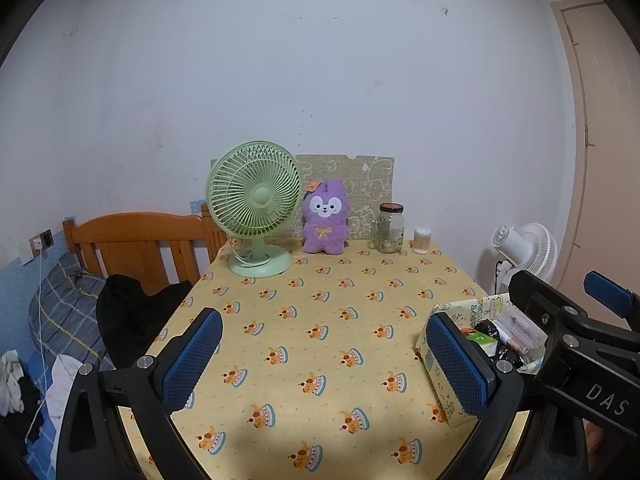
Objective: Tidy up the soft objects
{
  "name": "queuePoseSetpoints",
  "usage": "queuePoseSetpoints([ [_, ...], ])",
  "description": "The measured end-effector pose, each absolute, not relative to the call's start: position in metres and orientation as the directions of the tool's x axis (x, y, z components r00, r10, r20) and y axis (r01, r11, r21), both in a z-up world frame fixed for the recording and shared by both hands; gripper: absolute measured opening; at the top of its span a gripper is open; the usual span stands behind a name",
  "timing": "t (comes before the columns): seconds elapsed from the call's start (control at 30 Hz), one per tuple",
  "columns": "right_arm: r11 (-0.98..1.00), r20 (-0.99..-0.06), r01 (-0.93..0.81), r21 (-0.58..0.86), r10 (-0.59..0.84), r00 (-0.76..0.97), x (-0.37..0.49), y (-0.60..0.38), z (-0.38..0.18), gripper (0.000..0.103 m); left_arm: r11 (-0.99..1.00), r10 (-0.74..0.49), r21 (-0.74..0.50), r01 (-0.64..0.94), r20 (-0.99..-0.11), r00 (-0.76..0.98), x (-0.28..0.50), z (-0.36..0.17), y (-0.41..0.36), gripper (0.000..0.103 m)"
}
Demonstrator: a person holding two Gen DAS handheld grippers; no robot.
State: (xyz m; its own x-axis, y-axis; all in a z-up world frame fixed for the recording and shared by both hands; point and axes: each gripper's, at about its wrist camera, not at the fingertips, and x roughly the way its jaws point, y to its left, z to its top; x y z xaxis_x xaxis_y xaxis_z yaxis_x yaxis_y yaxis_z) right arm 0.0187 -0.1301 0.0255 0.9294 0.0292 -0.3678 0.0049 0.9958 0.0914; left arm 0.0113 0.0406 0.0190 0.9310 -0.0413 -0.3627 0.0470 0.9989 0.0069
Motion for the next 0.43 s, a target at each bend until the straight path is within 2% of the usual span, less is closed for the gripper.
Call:
queuePoseSetpoints([
  [0.43,0.996,-0.376,0.007,0.094,0.028,0.926,0.0240,-0.1301,0.0218,0.103,0.999,-0.035,-0.002,0.038,-0.377,0.925,0.0171,0.0150,0.0449,0.103],
])
